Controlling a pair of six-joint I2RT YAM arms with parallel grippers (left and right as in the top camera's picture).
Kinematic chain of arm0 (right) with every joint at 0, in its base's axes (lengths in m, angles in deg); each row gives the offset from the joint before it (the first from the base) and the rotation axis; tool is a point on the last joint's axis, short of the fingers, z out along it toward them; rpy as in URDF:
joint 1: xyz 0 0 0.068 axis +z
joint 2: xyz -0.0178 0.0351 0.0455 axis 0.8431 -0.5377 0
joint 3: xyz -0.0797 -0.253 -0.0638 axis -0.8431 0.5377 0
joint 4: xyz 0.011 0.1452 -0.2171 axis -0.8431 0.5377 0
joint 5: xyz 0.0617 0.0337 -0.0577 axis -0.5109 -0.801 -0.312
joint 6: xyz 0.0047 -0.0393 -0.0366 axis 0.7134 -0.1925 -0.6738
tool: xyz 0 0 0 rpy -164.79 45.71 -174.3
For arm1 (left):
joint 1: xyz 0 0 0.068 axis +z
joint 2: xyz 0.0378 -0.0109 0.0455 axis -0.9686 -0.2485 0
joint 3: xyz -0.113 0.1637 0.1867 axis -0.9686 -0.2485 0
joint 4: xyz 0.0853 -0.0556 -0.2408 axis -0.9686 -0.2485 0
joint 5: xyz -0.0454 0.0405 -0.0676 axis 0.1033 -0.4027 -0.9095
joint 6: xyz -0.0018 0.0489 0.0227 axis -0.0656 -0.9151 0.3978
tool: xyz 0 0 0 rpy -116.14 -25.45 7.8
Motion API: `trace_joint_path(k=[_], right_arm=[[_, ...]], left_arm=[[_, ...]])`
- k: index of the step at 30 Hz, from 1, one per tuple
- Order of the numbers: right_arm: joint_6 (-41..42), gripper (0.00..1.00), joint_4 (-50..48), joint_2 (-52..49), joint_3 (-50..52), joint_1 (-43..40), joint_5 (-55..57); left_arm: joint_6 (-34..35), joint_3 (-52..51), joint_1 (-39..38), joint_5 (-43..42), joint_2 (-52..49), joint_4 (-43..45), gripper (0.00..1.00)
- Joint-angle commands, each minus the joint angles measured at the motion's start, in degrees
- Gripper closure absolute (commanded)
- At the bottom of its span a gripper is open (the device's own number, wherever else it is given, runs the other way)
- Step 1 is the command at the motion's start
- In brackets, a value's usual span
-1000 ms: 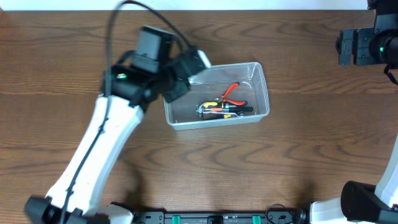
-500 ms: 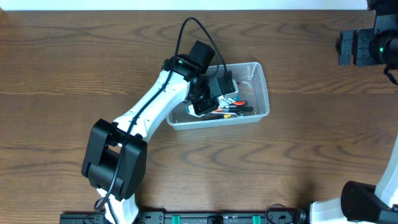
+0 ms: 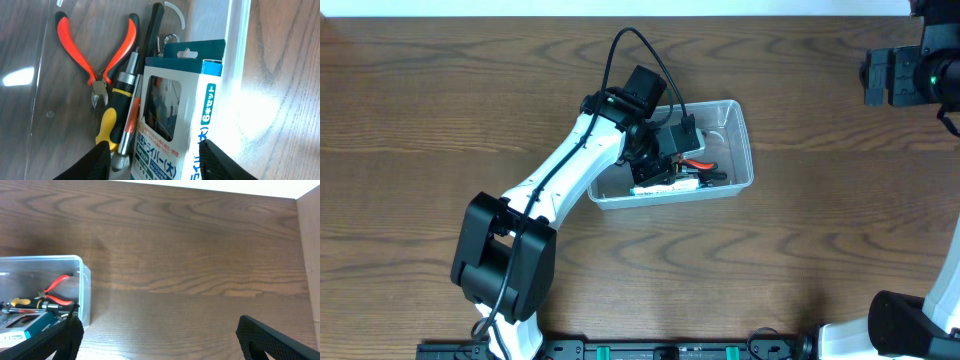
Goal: Pack container
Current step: 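Carry the box with the left gripper into the container and lower it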
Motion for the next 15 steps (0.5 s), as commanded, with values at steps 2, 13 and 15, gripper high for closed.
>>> trace_joint_path(k=[2, 13, 15], right_arm=[[0.6, 0.01, 0.2, -0.1, 0.2, 0.1, 0.2], [0.6, 0.01, 0.2, -0.1, 0.2, 0.1, 0.2], [0.6, 0.01, 0.2, -0.1, 0.2, 0.1, 0.2]], left_arm=[[-0.3, 0.2, 0.2, 2.1, 1.0, 0.2, 0.53], [-0.1, 0.2, 0.2, 3.3, 1.0, -1.4, 0.53], [-0.1, 0.2, 0.2, 3.3, 1.0, -2.6, 0.53]])
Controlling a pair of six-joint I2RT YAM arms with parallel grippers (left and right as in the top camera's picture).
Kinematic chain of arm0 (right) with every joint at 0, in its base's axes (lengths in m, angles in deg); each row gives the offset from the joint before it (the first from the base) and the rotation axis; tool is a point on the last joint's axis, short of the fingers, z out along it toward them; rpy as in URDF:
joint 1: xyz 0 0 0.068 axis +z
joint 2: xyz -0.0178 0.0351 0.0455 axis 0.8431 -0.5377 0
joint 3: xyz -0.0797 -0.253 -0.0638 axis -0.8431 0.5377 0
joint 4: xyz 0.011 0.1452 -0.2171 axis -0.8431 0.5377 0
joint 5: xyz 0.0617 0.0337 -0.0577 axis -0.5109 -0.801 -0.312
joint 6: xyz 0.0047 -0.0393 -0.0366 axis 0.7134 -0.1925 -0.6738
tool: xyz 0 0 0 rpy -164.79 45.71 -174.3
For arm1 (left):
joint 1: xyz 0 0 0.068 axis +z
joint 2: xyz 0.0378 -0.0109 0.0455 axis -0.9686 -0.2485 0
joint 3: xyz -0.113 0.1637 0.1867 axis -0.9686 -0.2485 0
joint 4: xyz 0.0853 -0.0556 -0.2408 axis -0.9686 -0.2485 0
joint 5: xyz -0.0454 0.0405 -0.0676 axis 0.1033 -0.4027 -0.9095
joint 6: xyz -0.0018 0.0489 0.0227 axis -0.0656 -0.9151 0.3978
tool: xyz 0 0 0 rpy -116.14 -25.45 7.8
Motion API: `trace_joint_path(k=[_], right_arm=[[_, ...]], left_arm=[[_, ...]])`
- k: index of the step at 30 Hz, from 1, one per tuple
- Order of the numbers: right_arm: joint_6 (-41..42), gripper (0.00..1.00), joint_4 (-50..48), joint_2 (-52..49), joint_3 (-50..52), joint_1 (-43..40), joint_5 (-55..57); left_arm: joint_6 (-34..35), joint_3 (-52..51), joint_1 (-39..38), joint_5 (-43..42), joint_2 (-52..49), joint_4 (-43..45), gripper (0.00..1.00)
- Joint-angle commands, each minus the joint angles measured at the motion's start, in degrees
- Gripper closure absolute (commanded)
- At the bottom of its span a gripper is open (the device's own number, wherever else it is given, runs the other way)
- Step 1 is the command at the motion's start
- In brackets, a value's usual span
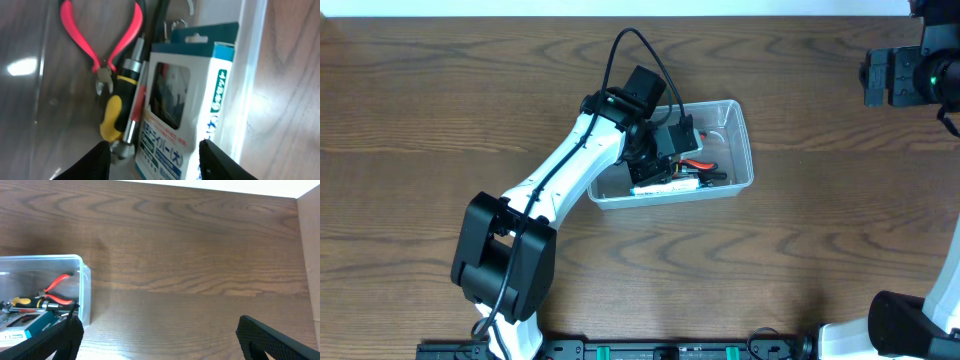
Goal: Pack container
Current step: 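Carry the box with the left gripper into the container and lower it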
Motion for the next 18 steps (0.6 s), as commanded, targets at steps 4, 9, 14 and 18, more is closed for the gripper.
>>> trace_joint_path(k=[4, 9, 14, 18], right_arm=[[0.6, 0.01, 0.1, -0.1, 0.2, 0.1, 0.2], [0.6, 0.01, 0.1, -0.1, 0.2, 0.1, 0.2], [0.6, 0.01, 0.1, -0.1, 0.2, 0.1, 0.2], [0.6, 0.01, 0.1, -0.1, 0.2, 0.1, 0.2]], left_arm=[[-0.1, 0.2, 0.2, 0.4, 1.0, -4.3, 0.53], [2.4, 0.2, 0.2, 0.4, 1.0, -6.1, 0.53], [2.5, 0.2, 0.8, 0.4, -0.2, -5.2, 0.53], [2.5, 0.1, 1.9, 0.4, -3.2, -4.1, 0.53]])
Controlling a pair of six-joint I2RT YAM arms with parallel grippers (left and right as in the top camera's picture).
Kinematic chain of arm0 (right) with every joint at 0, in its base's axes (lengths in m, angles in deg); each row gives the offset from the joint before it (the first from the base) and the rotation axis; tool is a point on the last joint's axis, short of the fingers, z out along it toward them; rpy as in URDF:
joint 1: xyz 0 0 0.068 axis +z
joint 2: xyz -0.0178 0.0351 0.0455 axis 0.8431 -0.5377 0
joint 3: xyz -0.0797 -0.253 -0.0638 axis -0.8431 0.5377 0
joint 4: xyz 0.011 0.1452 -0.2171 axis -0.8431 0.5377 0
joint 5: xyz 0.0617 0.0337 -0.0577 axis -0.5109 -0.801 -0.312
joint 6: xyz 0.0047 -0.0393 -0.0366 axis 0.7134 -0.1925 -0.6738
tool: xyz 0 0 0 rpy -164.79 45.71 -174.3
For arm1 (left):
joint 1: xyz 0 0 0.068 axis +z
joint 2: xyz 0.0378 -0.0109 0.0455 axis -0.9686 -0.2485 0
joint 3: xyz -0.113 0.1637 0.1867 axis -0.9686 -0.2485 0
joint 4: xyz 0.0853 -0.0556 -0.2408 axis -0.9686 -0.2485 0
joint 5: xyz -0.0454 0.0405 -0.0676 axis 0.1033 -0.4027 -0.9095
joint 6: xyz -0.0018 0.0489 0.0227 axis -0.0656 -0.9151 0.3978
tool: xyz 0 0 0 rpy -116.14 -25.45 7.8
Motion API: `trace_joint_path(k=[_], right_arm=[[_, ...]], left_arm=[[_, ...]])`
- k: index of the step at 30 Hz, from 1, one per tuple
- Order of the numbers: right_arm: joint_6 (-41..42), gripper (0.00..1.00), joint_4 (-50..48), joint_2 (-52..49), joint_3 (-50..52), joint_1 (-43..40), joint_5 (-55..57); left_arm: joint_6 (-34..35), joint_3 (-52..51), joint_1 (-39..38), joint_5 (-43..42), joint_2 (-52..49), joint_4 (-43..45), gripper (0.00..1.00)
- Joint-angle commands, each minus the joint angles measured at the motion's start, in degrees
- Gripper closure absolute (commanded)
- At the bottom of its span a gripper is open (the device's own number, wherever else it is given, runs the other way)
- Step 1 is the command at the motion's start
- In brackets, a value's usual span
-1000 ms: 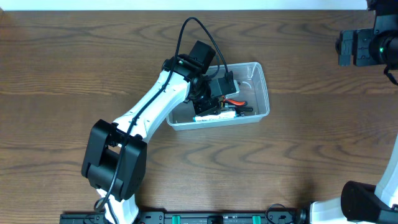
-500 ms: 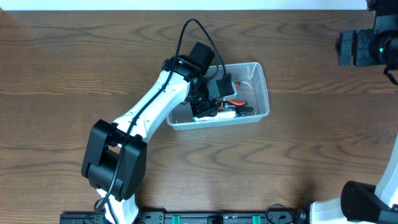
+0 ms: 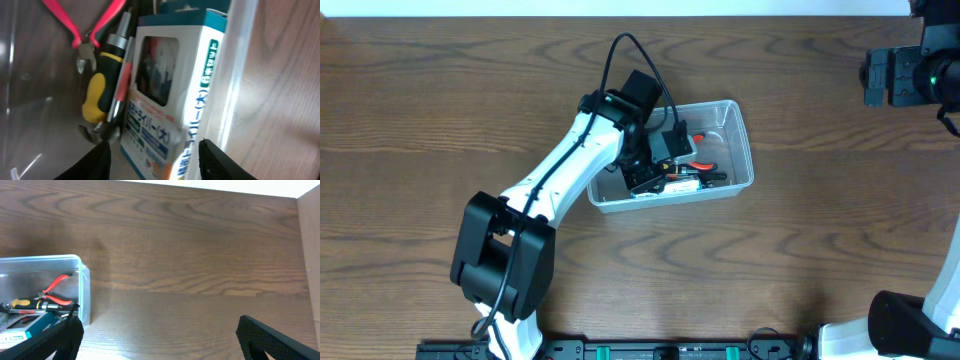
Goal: Pack container
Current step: 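Carry the box with the left gripper into the container and lower it, then open the left gripper and lift it out of the container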
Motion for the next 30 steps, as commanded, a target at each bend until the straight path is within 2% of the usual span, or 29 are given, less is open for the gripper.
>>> trace_joint_path(k=[1, 6, 11, 18, 24, 30], right_arm=[[0.6, 0.01, 0.1, -0.1, 0.2, 0.1, 0.2], [0.6, 0.01, 0.2, -0.1, 0.2, 0.1, 0.2], [0.6, 0.01, 0.2, -0.1, 0.2, 0.1, 0.2], [0.6, 0.01, 0.2, -0.1, 0.2, 0.1, 0.2], [0.6, 0.01, 0.1, -0.1, 0.2, 0.1, 0.2], [0.6, 0.01, 0.1, -0.1, 0.2, 0.1, 0.2]], left_arm=[[0.9, 0.1, 1.4, 0.3, -3.7, 0.3, 0.53], [2.0, 0.1, 2.9, 0.3, -7.9, 0.3, 0.54], [2.5, 0.1, 4.6, 0.3, -7.6, 0.6, 0.55], [3.1, 0.7, 7.1, 0.8, -4.2, 1.0, 0.55], [3.1, 0.8, 6.9, 9.8, 2.0, 1.4, 0.53], [3.8, 0.8, 6.9, 9.8, 5.5, 1.8, 0.53]])
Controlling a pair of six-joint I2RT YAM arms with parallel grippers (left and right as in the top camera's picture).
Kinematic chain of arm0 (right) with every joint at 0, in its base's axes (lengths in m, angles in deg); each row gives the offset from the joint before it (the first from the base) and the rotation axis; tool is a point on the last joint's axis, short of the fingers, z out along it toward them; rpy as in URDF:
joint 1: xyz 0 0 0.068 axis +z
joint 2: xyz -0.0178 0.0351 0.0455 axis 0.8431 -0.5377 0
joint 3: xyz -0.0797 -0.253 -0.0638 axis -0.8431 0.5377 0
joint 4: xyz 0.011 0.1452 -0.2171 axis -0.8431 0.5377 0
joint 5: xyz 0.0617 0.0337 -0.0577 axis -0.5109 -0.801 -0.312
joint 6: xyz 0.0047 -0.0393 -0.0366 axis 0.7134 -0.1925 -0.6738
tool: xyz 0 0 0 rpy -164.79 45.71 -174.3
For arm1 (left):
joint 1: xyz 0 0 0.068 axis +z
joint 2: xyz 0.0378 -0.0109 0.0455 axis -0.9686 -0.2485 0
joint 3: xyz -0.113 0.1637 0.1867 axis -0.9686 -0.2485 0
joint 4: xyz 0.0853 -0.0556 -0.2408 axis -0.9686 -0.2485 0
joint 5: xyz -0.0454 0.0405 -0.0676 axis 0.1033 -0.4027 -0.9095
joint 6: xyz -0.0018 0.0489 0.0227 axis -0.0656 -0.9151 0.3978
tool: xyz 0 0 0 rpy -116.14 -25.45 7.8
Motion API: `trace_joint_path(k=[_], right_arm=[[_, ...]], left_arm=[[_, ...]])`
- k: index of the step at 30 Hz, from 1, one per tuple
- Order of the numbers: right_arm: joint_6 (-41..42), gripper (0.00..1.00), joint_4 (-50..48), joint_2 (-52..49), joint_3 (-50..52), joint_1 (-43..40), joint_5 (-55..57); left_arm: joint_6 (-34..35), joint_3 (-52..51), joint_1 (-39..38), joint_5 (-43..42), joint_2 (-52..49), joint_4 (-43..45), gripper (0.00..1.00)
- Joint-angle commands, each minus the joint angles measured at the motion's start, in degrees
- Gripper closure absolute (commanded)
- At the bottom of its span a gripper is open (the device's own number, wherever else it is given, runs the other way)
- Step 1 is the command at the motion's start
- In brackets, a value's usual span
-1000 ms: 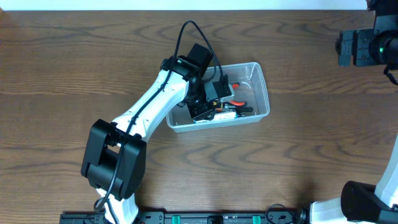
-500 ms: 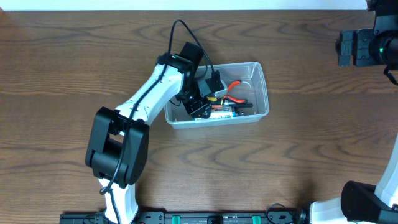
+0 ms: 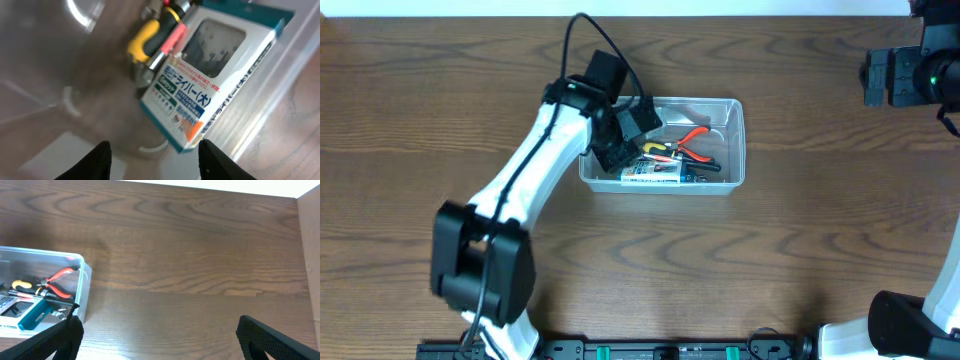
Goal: Pack container
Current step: 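Open the left gripper and lift it out of the container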
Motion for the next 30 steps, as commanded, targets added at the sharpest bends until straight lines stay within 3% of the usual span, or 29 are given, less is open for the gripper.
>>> trace_joint_path(k=[1, 7, 11, 20, 25, 30], right_arm=[[0.6, 0.01, 0.0, -0.1, 0.2, 0.1, 0.2], [0.7, 0.01, -1.6, -0.1, 0.2, 0.1, 0.1], [0.6, 0.01, -7.9, -0.6, 0.2, 0.3, -4.7], [0.6, 0.01, -13.3, -13.0, 0.2, 4.9, -6.8], [4.2, 0.01, -11.5, -18.5, 0.3, 5.0, -6.3], [5.4, 0.01, -7.0, -17.7, 1.0, 4.8, -4.8]], left_arm=[[1.4, 0.1, 0.1, 2.0, 1.3, 0.1, 0.54], [7.3, 0.1, 0.5, 7.4, 2.9, 0.0, 0.53], [13.7, 0.2, 3.3, 10.4, 7.1, 0.8, 0.27], [24.2, 0.2, 19.4, 10.4, 17.2, 4.3, 0.00], [27.3, -0.1, 25.1, 10.3, 18.3, 2.9, 0.02], [28.7, -3.5, 24.8, 9.7, 22.2, 3.5, 0.02]])
